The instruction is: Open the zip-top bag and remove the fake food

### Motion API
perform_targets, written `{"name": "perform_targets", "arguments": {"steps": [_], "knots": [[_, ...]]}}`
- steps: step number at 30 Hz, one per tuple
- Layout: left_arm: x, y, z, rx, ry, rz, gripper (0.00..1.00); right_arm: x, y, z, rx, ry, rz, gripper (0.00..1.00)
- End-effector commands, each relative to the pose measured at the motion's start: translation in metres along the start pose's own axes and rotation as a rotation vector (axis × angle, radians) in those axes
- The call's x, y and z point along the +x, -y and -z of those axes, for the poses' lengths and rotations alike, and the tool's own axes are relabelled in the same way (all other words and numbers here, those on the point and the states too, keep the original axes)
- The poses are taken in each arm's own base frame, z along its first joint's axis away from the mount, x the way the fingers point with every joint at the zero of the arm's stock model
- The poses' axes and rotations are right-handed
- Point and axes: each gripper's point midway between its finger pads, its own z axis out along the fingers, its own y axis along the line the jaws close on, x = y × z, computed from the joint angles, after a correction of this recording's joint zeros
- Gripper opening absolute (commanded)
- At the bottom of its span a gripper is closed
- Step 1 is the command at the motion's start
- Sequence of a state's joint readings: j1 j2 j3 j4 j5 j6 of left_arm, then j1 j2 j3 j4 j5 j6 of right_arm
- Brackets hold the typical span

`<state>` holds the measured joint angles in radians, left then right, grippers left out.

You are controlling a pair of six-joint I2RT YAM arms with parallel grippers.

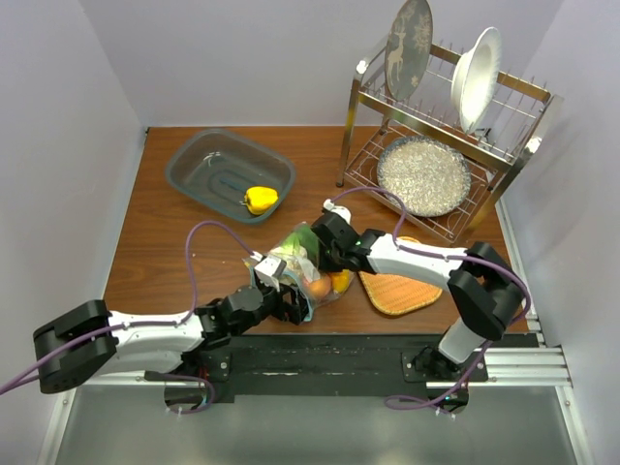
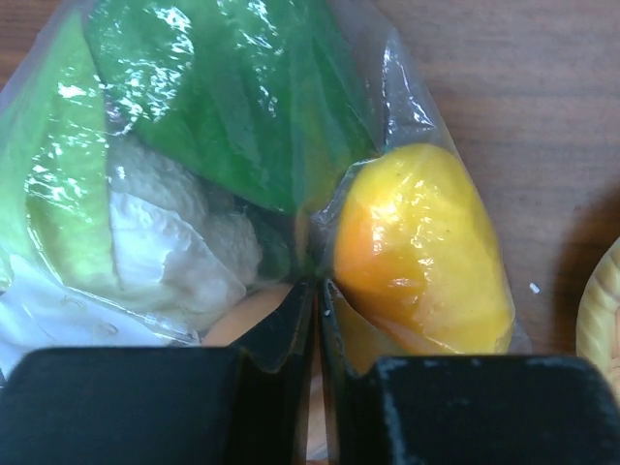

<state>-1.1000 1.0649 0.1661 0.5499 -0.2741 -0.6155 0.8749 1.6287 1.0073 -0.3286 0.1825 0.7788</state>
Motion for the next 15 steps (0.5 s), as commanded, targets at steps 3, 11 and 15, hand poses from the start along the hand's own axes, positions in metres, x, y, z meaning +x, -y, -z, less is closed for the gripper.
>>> {"name": "perform_targets", "arguments": {"steps": [3,11,15], "knots": [[-0.023,0.015,-0.005,0.012,0.026,-0.014,0.95,-0.035,0.009,0.047,0.080,0.119,0.136,0.37],[-0.023,0.000,0.003,-0.091,0.019,0.096,0.68,-0.020,0.013,0.078,-0.008,0.114,0.041,0.53],[-0.019,-0.003,0.003,-0.106,0.019,0.145,0.61,-0.007,0.006,0.067,-0.072,0.094,-0.016,0.49]]}}
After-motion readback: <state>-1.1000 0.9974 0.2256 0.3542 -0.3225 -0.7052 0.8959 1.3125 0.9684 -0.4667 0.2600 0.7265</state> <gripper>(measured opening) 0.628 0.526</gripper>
